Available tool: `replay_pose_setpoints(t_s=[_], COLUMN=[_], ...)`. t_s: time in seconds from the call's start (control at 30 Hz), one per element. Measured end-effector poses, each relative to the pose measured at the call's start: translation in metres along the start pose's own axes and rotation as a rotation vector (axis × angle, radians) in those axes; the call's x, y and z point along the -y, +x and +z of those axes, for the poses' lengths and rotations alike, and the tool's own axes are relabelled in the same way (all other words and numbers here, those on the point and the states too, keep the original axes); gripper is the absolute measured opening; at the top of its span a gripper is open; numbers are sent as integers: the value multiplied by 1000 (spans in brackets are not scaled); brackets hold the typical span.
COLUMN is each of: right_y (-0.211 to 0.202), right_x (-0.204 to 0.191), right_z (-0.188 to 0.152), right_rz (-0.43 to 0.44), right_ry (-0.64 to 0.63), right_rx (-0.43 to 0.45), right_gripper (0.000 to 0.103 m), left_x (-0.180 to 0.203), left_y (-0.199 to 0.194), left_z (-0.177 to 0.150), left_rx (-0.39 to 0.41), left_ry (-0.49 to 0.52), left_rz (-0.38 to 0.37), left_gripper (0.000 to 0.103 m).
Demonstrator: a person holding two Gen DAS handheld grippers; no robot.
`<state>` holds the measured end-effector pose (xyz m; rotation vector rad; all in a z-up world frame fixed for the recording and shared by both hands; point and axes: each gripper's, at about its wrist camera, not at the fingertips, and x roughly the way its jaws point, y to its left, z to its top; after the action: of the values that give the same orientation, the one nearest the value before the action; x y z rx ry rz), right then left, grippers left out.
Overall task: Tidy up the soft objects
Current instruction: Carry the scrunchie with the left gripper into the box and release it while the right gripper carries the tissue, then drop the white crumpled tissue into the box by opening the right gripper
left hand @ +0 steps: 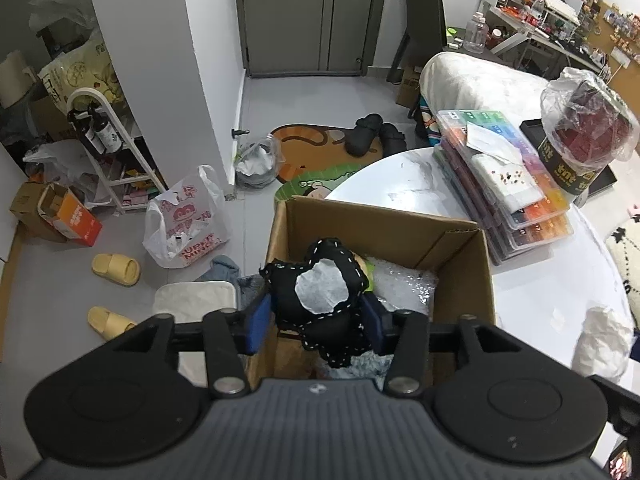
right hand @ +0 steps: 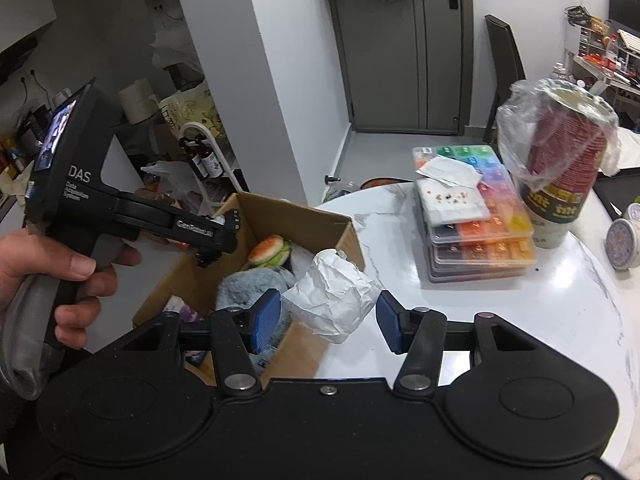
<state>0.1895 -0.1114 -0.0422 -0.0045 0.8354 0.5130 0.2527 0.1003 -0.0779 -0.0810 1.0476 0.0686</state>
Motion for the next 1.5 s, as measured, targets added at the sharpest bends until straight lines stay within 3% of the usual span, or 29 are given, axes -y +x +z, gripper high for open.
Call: replay_pose_setpoints(t_s=[0.13, 0.8, 0.93, 1.07, 1.2, 1.5], right_y=[5, 31, 32, 27, 16, -7], right_x=[-9, -52, -57, -51, -40, -25], right_z=[6, 9, 5, 4, 0, -8], right_rz=[16, 122, 163, 148, 142, 128], right_ry=[-17, -43, -42, -25, -5, 36], right_rx=[-2, -62, -91, -88, -75, -41], right_gripper=[52, 52, 57, 59, 59, 66], left_x=[-6, -28, -30, -30, -28, -9], left_y=[-2, -32, -35, -40, -46, -66], left_z=[-1, -10, -14, -19, -22, -33], left_rx=[9, 33, 24, 22, 36, 55], left_ry=[-15, -104, -116, -129, -124, -67], left_rz=[5, 11, 11, 5, 14, 27], left_gripper=[56, 56, 56, 57, 72, 84])
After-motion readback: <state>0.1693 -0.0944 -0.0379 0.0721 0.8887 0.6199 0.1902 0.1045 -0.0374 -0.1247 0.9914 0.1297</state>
